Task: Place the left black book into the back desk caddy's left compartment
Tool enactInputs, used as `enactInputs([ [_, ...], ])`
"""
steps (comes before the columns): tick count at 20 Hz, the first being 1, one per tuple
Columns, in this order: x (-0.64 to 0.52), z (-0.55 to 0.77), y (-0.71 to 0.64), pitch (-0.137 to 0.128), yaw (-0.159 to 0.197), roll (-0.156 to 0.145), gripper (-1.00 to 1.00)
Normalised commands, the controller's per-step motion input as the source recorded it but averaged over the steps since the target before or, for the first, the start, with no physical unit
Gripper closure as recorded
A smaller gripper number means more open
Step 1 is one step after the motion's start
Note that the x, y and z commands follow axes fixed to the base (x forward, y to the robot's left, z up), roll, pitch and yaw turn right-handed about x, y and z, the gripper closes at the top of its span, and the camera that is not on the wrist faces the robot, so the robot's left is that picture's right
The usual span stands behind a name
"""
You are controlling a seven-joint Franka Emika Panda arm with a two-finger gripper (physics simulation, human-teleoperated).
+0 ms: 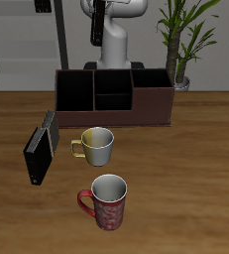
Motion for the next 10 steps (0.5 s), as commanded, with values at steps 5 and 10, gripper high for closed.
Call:
enactInputs([
  [5,-0.01,-0.04,-0.34,-0.020,-0.063,-0.072,1.00],
  [10,0.08,-0.06,-0.15,0.013,-0.044,-0.032,1.00],
])
